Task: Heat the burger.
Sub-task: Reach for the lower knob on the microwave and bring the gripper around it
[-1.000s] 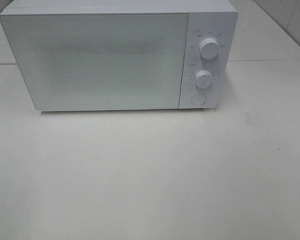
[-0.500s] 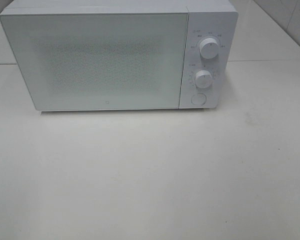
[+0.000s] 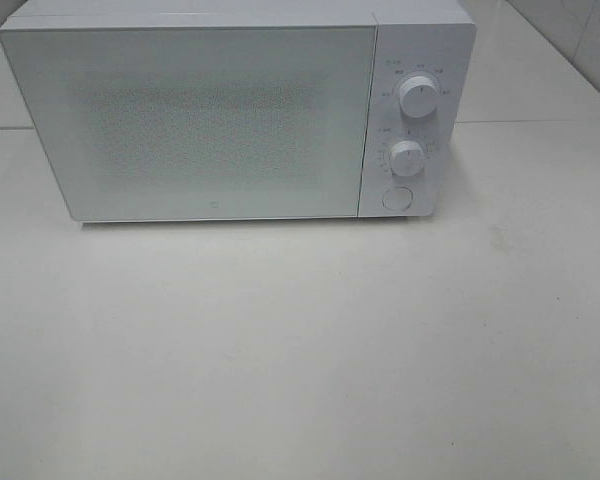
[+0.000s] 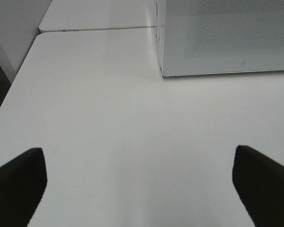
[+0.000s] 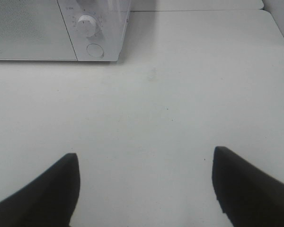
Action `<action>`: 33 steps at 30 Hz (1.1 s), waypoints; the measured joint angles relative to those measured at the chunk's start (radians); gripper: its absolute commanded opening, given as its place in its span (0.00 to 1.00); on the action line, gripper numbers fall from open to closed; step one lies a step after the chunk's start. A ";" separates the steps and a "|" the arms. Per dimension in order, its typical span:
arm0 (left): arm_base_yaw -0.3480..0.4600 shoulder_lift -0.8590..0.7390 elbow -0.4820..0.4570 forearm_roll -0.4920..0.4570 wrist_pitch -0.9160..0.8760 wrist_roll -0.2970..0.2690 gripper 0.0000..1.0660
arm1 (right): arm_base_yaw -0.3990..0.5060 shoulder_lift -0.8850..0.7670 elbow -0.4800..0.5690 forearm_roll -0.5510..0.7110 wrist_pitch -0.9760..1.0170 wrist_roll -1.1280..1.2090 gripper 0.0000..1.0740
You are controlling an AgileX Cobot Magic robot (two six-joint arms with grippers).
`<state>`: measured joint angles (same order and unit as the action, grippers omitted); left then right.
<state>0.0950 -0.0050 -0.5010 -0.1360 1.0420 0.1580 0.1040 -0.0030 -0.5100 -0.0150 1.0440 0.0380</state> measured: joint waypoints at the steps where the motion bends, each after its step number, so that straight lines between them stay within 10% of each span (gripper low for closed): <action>1: 0.000 0.000 0.000 0.000 0.000 0.000 0.94 | 0.000 0.000 0.000 0.000 0.000 0.000 0.70; 33: 0.000 0.000 0.000 0.000 0.000 0.000 0.94 | 0.000 0.364 -0.080 0.015 -0.341 0.000 0.70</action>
<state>0.0950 -0.0050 -0.5010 -0.1360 1.0420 0.1580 0.1040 0.3610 -0.5900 0.0000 0.7030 0.0380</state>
